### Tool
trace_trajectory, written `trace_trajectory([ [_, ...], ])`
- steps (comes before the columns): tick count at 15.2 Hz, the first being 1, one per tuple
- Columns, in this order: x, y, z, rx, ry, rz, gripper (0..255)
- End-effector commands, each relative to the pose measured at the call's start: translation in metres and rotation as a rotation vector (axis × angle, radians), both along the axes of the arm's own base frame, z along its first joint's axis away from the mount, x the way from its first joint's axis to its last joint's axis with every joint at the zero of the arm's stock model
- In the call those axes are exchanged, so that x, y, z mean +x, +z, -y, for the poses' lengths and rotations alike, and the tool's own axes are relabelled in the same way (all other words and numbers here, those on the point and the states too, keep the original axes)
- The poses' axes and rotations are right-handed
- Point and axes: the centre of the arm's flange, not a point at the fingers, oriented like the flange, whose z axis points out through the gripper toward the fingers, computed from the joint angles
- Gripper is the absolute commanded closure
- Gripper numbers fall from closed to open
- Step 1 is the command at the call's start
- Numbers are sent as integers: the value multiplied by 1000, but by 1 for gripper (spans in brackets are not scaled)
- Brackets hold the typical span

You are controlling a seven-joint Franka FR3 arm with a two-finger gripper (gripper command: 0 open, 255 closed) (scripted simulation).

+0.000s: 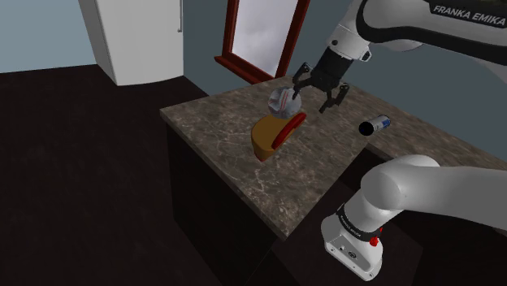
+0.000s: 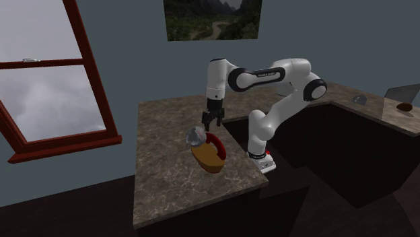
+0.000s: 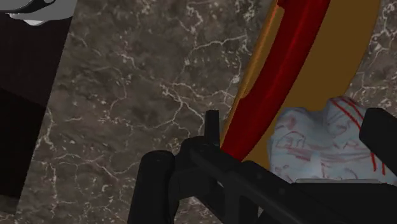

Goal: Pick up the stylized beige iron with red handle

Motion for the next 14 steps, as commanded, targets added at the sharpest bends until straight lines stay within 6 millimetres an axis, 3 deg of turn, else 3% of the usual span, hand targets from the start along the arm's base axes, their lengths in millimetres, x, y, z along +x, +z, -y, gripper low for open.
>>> trace_trajectory([
  [1, 6, -24, -10, 33, -306, -36, 0],
  [9, 6, -66, -11, 35, -326, -38, 0],
  [11, 6, -66, -11, 35, -326, -38, 0],
  [12, 6, -66, -12, 35, -326, -38, 255],
  [14, 6, -66, -12, 35, -326, -38, 255],
])
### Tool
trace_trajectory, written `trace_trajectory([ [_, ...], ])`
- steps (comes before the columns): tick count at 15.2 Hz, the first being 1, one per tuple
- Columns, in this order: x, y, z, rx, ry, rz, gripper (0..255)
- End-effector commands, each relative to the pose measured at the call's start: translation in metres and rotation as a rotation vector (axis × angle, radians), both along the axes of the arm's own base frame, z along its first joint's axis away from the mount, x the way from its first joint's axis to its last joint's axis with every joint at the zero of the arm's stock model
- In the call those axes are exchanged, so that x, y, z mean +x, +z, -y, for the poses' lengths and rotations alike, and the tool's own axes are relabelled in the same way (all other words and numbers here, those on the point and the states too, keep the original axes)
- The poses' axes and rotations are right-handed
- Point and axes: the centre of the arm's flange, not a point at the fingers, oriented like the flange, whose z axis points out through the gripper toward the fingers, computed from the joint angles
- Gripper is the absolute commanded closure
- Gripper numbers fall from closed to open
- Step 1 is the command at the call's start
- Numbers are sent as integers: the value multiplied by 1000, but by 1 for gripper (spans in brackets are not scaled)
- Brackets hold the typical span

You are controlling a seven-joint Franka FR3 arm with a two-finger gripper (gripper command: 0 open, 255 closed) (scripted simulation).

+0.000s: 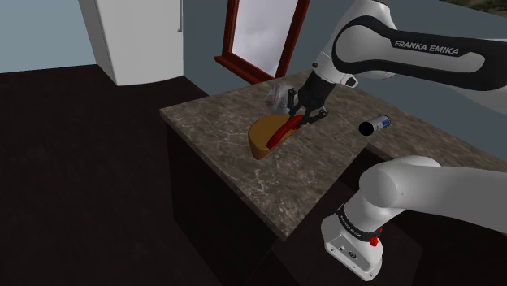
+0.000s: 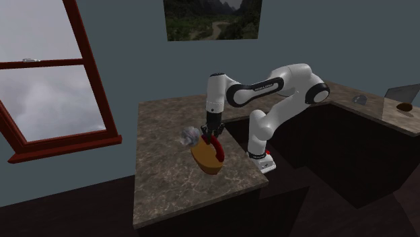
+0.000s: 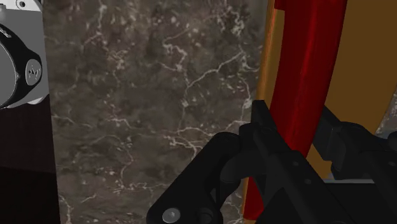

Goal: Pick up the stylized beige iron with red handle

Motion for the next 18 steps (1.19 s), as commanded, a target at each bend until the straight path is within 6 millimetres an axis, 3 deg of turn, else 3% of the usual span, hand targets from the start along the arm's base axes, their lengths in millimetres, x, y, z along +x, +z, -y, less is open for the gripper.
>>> trace_trajectory([
  [1, -1, -3, 0, 0, 0, -7, 255],
  [7, 0, -2, 1, 0, 0, -7, 255],
  [18, 0, 56, 1, 0, 0, -7, 255],
])
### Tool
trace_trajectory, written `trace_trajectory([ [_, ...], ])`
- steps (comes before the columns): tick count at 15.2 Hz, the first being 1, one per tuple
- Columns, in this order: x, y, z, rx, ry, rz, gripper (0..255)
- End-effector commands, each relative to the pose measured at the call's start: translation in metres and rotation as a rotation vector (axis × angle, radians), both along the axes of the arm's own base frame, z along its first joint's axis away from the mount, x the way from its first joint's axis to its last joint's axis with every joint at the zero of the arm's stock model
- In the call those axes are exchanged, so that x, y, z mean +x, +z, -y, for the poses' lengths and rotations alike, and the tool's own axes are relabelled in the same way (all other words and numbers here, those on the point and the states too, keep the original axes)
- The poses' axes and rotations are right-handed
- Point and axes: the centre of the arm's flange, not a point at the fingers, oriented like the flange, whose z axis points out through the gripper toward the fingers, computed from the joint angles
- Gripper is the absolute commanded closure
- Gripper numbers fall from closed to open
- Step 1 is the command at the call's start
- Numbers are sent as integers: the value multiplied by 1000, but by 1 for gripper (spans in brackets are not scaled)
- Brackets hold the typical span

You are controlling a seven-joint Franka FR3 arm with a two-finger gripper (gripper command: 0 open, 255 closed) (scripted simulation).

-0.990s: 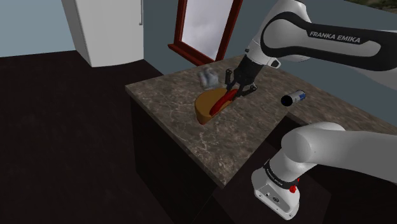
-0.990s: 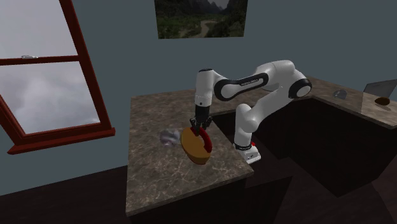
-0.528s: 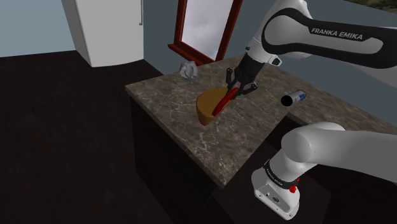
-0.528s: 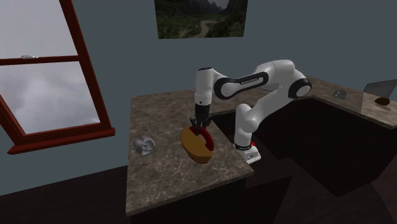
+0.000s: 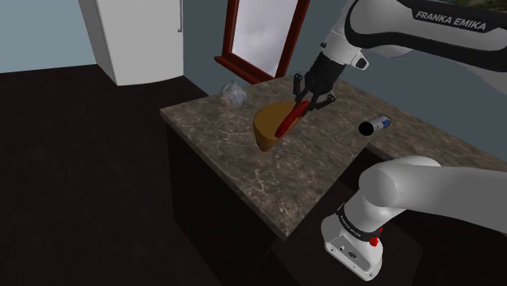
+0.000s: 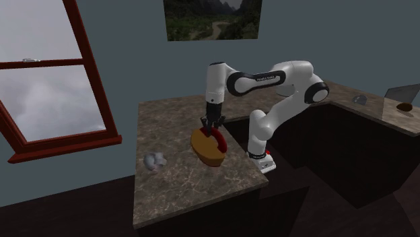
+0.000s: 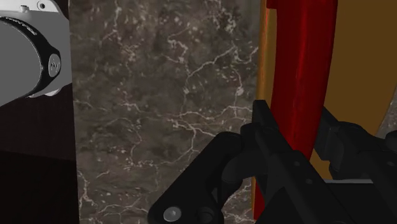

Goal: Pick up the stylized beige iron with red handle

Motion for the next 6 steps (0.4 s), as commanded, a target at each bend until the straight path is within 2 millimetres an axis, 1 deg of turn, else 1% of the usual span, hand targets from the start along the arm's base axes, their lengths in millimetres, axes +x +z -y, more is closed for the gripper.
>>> trace_trajectory([
  [1, -1, 11, 0, 0, 0, 3, 255],
  [4, -1, 27, 0, 0, 0, 3, 255],
  [6, -1, 28, 0, 0, 0, 3, 255],
])
